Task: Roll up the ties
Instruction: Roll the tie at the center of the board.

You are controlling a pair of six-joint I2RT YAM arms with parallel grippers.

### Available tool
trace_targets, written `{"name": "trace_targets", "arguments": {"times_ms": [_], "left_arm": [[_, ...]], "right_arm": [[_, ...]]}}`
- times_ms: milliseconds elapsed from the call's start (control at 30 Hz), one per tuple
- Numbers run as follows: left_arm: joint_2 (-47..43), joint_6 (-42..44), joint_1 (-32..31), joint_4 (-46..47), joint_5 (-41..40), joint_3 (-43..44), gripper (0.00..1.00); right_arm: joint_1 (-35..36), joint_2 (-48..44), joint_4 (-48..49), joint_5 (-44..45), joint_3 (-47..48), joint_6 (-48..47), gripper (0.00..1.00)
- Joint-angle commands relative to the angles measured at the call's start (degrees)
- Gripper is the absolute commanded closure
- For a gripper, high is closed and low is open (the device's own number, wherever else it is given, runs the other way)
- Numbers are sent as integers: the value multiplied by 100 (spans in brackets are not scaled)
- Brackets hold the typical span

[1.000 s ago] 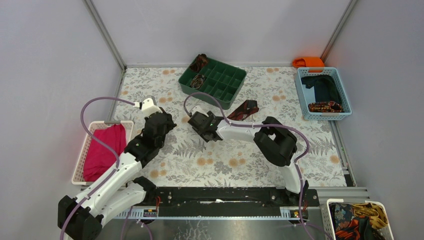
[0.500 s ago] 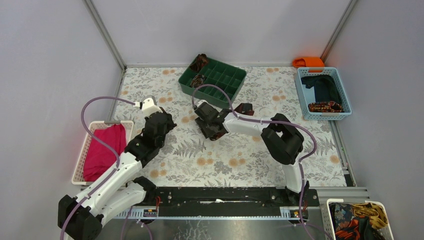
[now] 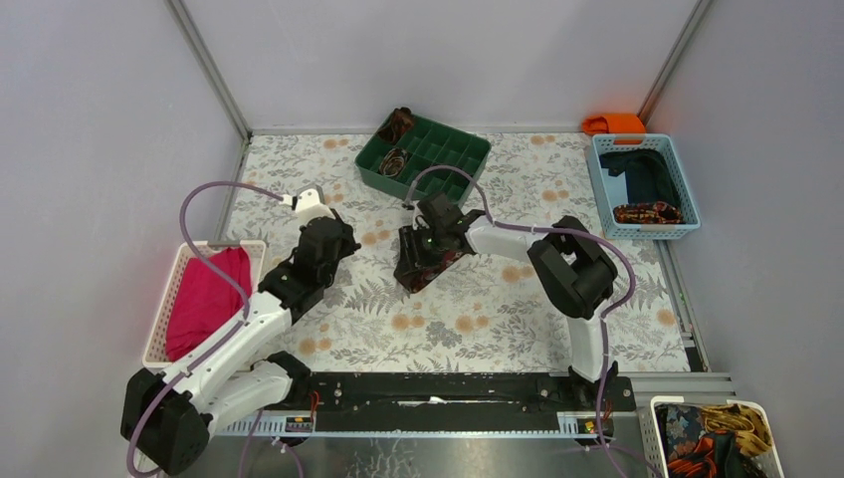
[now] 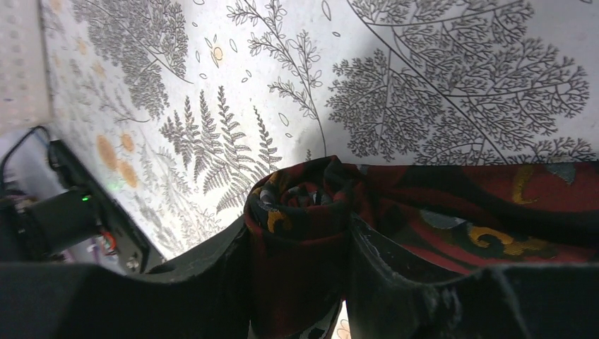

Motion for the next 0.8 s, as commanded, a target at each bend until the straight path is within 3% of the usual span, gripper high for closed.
{"name": "trace_targets", "arguments": {"times_ms": [0, 133, 367, 767], "left_arm": [[251, 86, 5, 512, 247, 124, 100], [573, 47, 1, 772, 431, 113, 100], [1306, -36, 0, 1315, 815, 41, 100], [2232, -146, -48, 2101, 1302, -77, 100]], "right_arm": [[-362, -35, 395, -913, -432, 383, 50], [-536, 9, 304, -1047, -509, 236, 43], [-540, -143, -142, -443, -470, -231, 29], [-540, -631, -496, -194, -309, -603, 20]]}}
